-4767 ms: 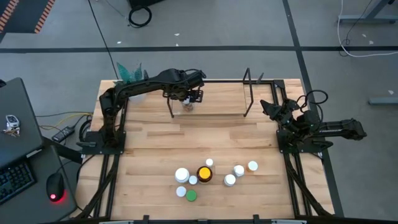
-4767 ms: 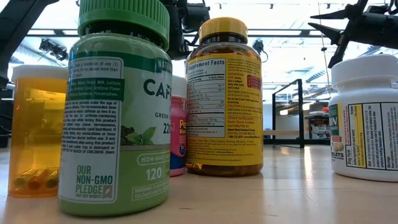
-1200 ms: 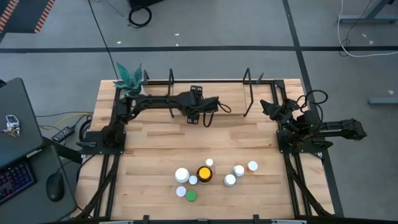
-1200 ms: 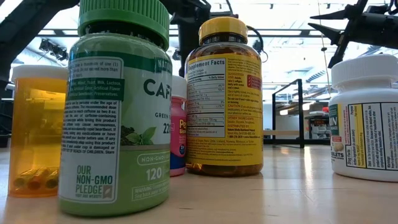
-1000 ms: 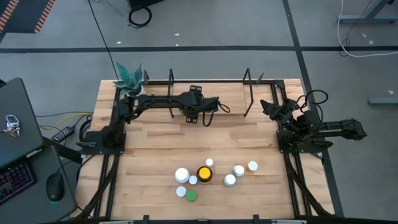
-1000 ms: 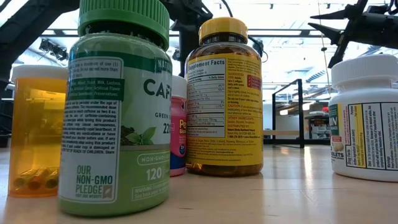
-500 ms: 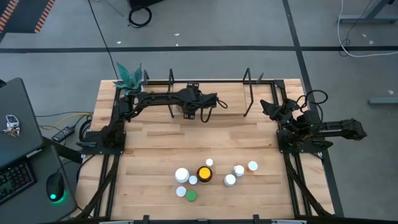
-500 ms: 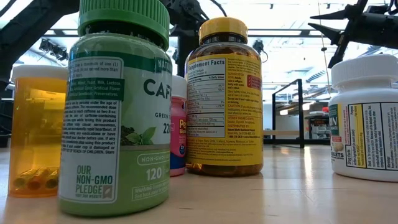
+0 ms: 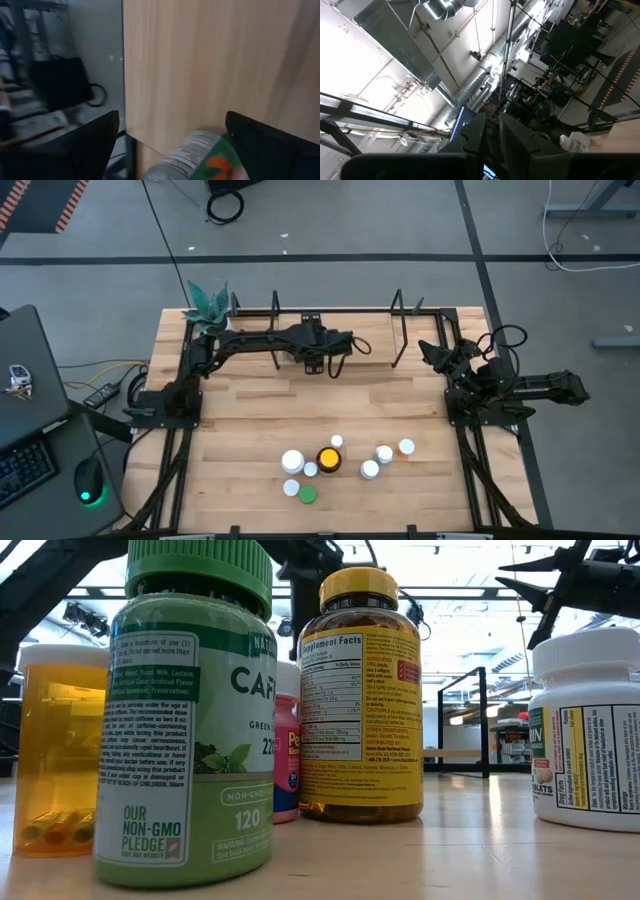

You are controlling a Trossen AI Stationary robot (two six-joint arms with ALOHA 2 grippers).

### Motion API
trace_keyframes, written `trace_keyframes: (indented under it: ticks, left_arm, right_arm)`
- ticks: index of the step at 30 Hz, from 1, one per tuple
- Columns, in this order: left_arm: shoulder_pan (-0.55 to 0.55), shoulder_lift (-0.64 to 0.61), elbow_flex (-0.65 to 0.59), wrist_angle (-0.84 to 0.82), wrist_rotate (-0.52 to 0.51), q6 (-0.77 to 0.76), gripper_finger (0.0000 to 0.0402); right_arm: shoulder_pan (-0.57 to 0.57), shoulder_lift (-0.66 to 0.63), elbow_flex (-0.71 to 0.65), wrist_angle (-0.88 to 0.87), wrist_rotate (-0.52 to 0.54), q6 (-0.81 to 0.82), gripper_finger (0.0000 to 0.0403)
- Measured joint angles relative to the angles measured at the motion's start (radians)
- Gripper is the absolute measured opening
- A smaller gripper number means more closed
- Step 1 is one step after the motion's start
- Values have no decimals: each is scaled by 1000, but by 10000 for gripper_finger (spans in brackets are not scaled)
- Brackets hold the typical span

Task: Pick and place medicine bottles onto shelf by color
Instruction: Put the red pill bottle on the shelf

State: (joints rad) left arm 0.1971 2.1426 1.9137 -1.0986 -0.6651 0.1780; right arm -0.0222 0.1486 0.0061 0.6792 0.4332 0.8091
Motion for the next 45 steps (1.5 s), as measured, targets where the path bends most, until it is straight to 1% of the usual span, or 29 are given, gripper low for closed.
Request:
trace_keyframes:
  ticks: [5, 10, 13, 19, 23, 25, 29, 33, 39, 42, 45]
  left_arm:
    - [-4, -89, 8, 3, 179, -146, 364]
    - [-60, -195, 8, -3, 284, -193, 341]
    - [-123, -244, 9, -14, 378, -196, 328]
    - [-277, -318, 8, -115, 510, -198, 307]
    - [-364, -356, 8, -159, 633, -227, 300]
    - [-408, -369, 8, -173, 673, -247, 300]
    - [-498, -372, 8, -217, 697, -296, 300]
    - [-568, -367, 8, -220, 701, -337, 299]
    - [-588, -306, 8, -224, 678, -428, 302]
    - [-594, -263, 7, -221, 677, -404, 320]
    - [-611, -232, 7, -214, 679, -369, 348]
  right_arm:
    - [0, 0, 0, -1, 0, -1, 61]
    - [0, 0, 0, -1, -1, -9, 61]
    - [0, 0, 0, 0, -2, -18, 61]
    - [0, 0, 0, -1, -4, -27, 61]
    - [0, 0, 0, -1, -6, -27, 61]
    - [0, 0, 0, -1, -8, -26, 61]
    - [0, 0, 0, 0, -8, -18, 61]
    - [0, 0, 0, 0, -10, -18, 61]
    - [0, 0, 0, 0, -13, -25, 61]
    - [0, 0, 0, 0, -11, -26, 61]
    - [0, 0, 0, 0, -8, -20, 61]
